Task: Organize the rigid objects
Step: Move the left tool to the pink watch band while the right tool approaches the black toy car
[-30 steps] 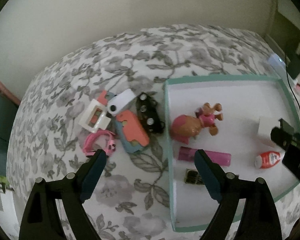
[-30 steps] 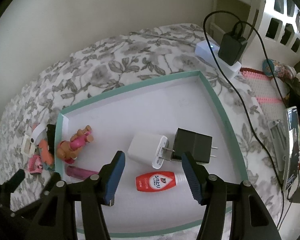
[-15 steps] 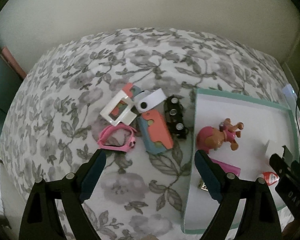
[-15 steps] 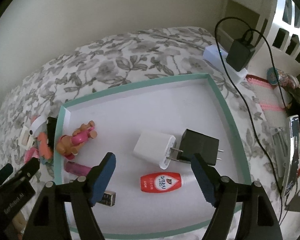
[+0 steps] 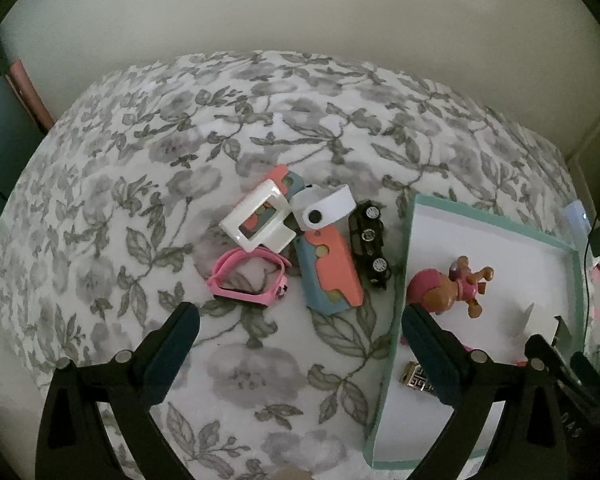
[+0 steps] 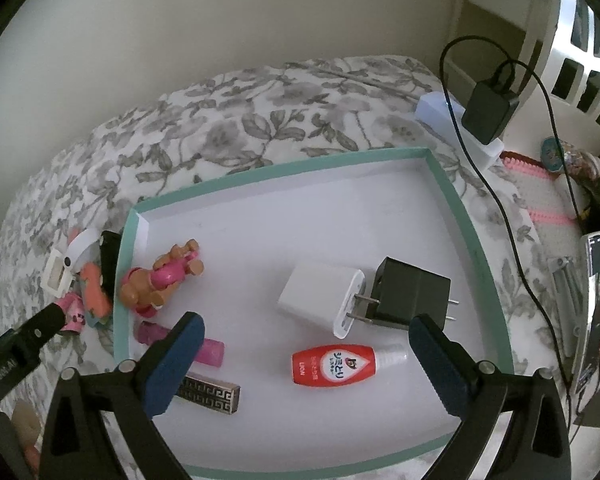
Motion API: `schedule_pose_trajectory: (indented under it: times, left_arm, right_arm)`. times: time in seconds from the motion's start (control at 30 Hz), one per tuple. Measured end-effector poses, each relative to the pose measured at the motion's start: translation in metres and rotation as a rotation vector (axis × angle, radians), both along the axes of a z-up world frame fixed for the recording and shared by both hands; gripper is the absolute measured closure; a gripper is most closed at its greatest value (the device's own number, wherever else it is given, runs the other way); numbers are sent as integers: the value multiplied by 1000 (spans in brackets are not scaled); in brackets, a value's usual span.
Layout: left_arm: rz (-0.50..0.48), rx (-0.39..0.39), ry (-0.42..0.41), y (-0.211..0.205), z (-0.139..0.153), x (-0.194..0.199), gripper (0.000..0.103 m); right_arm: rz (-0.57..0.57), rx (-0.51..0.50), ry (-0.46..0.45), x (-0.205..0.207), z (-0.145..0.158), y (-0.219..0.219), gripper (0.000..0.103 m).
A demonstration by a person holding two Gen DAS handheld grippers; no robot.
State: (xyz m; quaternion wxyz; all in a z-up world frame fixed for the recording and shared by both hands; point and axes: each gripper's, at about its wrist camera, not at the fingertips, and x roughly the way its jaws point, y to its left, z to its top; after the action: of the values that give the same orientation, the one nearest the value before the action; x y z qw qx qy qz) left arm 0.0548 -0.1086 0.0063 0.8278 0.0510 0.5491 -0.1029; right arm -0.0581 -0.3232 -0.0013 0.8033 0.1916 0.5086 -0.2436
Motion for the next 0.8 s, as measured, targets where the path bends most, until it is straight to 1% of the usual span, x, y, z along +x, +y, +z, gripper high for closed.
schedule_pose_trajectory:
  times: [0.17, 0.43, 0.53, 0.63, 0.8]
  left_arm:
    - [61, -18, 1, 29, 5, 13, 2]
    - [227, -6, 16, 97, 2, 38, 2]
    - [254, -2, 36, 112, -3, 44, 2]
    - [280, -14, 61, 123, -9, 49, 2]
    - [264, -7, 96, 120, -22, 55, 2]
  right_arm:
    - [22, 6, -8, 4, 0, 6, 0]
    - [108, 76, -76, 20, 5, 39, 0]
    - [140, 103, -98, 28, 7, 54, 0]
    - [157, 127, -105, 37, 7, 66, 0]
    - [186, 146, -96, 52, 3, 83, 0]
